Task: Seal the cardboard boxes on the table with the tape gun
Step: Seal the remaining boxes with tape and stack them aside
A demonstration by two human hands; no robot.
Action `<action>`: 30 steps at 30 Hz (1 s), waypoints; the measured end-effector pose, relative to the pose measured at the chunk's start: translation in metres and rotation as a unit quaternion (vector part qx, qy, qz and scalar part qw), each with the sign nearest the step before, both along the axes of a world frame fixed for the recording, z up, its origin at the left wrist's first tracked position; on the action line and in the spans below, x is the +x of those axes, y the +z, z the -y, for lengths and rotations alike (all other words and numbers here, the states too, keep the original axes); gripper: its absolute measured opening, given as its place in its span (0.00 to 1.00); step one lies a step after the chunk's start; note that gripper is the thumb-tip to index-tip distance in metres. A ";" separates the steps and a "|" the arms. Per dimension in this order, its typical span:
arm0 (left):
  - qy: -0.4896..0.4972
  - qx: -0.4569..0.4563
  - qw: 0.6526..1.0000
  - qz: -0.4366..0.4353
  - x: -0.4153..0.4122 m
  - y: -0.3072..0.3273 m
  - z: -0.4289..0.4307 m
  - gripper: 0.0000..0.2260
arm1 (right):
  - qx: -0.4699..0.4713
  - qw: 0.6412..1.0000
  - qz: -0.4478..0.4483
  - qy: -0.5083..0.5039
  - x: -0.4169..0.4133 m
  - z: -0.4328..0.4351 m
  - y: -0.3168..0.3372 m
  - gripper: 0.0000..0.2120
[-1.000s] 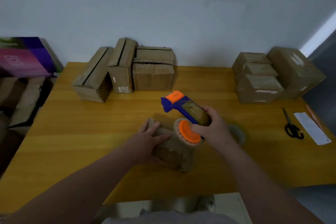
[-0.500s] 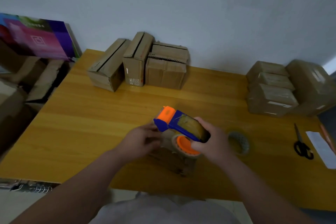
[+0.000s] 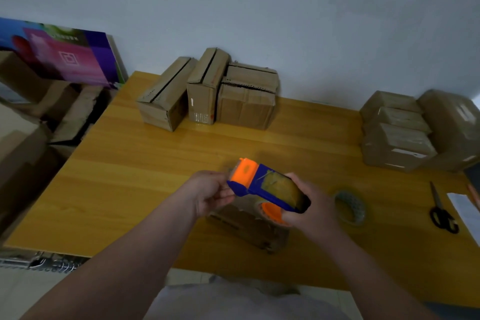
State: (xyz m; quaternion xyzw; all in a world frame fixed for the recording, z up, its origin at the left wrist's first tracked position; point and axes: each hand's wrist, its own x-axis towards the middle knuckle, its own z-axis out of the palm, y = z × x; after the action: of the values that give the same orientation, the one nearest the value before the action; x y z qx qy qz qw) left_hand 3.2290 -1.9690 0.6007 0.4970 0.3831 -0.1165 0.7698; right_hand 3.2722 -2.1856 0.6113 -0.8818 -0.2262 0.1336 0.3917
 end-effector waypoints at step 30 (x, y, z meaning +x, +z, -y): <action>-0.090 0.505 0.858 0.012 -0.006 -0.071 -0.021 0.09 | -0.255 0.961 0.074 0.071 0.006 -0.013 0.026 0.36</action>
State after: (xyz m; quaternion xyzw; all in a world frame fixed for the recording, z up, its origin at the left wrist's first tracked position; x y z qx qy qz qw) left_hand 3.2233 -1.9482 0.5299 0.8516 0.3333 0.0302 0.4035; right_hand 3.2784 -2.1723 0.6368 -0.9416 -0.2746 0.1491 0.1254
